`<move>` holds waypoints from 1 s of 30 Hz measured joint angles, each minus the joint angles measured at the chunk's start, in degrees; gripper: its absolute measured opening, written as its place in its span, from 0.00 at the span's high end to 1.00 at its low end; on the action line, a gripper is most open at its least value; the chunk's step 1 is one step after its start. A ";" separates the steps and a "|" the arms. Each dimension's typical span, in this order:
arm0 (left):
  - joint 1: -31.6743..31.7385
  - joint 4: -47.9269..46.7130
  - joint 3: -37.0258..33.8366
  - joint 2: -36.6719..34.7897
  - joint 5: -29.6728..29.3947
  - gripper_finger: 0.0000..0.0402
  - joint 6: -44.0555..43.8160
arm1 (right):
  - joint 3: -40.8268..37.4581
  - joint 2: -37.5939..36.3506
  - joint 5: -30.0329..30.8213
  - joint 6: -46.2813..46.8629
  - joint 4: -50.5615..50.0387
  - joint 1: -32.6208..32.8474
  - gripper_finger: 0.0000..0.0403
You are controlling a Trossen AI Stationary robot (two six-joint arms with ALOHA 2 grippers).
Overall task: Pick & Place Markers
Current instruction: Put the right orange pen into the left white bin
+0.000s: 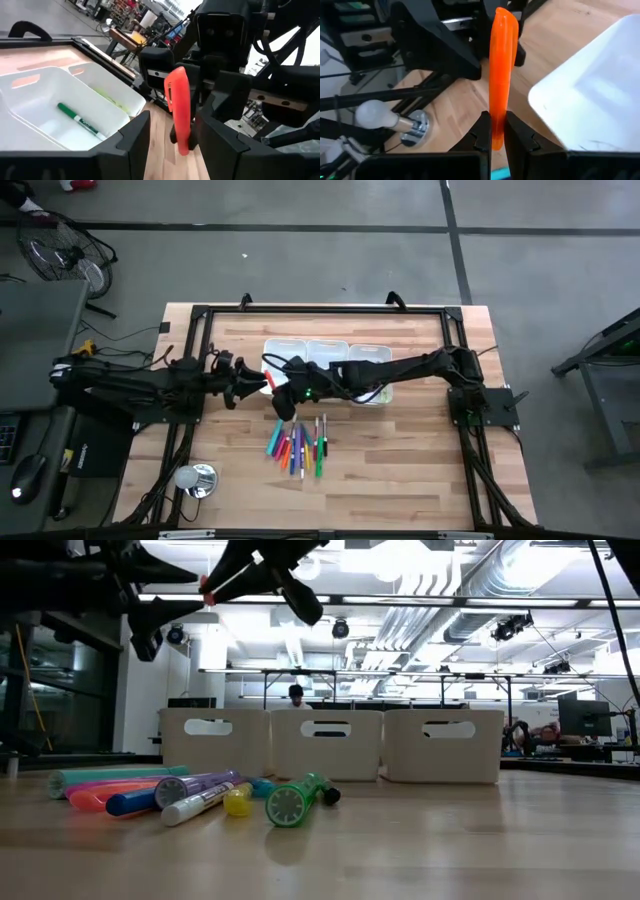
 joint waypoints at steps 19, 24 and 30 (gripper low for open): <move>0.00 9.37 0.02 7.81 -1.46 0.61 0.03 | 0.00 0.11 -0.64 -0.30 0.46 -0.72 0.95; 0.00 11.64 0.20 8.30 -0.56 0.61 0.02 | 0.00 0.11 -1.49 -0.30 0.41 -0.96 0.95; 0.04 9.20 2.59 8.76 -0.74 0.61 1.51 | 0.00 0.11 -1.51 -0.31 0.56 -0.96 0.95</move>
